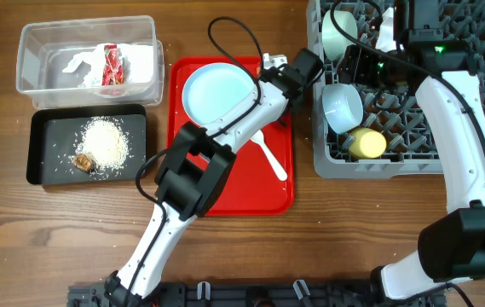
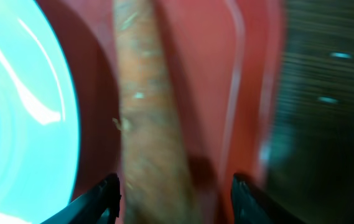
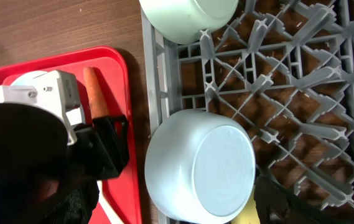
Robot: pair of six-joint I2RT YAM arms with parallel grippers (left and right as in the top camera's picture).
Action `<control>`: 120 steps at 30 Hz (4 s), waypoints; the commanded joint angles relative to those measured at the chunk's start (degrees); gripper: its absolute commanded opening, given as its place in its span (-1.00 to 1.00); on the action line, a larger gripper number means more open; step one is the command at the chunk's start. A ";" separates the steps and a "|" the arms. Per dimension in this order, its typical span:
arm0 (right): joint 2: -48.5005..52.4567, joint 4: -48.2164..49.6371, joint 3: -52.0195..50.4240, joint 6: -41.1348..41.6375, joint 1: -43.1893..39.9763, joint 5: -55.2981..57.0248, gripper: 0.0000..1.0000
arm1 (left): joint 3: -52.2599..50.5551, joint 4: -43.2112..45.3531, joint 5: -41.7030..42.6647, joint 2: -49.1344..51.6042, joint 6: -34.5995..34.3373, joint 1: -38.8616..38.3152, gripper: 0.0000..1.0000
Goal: Sort waste into correct bins and load items into the dishwasher rack
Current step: 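Carry the carrot left and drop it onto the black tray, then grasp the light-blue plate rim with the right gripper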
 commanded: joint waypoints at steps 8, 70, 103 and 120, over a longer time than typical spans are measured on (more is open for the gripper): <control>0.55 0.00 -0.07 -1.14 0.04 0.02 0.67 | 0.37 1.05 6.99 3.78 -2.67 2.21 -0.53; 0.55 -0.15 -0.07 -4.07 0.04 3.65 0.78 | -35.23 -8.50 13.20 -28.09 2.82 57.40 0.61; 27.32 27.23 -0.09 22.03 20.59 -11.56 0.57 | -31.06 -7.98 28.39 -48.24 23.76 32.33 0.98; 33.22 28.26 -0.09 28.37 20.81 -7.10 -0.92 | -31.08 -7.96 28.37 -48.24 23.80 30.77 1.00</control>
